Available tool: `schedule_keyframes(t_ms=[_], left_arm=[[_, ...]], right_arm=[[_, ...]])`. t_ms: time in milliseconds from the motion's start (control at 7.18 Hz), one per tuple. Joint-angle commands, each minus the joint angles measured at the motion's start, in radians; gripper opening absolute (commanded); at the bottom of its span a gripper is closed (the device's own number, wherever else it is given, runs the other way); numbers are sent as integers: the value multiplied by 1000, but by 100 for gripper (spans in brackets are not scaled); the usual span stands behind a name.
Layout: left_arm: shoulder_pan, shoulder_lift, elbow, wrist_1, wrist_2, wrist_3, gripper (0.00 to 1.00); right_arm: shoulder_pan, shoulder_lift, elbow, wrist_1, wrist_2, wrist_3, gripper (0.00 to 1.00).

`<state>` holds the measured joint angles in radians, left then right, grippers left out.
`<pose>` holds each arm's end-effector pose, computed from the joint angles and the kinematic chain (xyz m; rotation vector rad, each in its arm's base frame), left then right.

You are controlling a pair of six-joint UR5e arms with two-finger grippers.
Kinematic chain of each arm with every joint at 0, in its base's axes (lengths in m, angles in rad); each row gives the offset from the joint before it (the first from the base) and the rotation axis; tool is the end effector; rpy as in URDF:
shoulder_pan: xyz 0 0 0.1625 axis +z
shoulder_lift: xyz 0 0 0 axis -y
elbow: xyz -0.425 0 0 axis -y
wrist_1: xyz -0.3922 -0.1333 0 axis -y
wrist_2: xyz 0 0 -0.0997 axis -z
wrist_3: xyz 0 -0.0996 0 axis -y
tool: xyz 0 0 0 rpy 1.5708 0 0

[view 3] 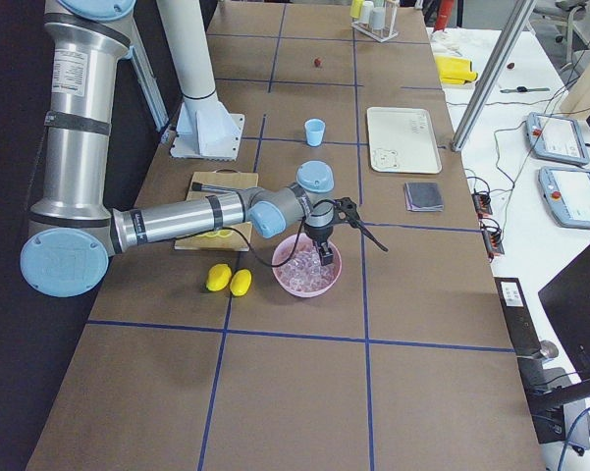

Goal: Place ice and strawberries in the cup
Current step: 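Lower the right gripper into the bowl and grasp a third ice cube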

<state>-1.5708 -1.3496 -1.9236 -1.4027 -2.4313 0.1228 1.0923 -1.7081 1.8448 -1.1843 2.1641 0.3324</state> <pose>-0.0578 -0.3928 0.5942 0.0187 0.8613 0.0994 -0.1420 -0.4423 0.5518 0.2385 -0.7348 -0.2939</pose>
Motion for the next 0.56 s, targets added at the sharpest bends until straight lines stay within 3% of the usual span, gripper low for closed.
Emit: schedule_keyframes(t_ms=[0,418], left_arm=[[0,0,-2,-1,0,0,100],[0,1,-6,1,0,0,100]], right_arm=[[-3,4,-45,61,3,7,75],[-38,16,-39,68,55,84,75]])
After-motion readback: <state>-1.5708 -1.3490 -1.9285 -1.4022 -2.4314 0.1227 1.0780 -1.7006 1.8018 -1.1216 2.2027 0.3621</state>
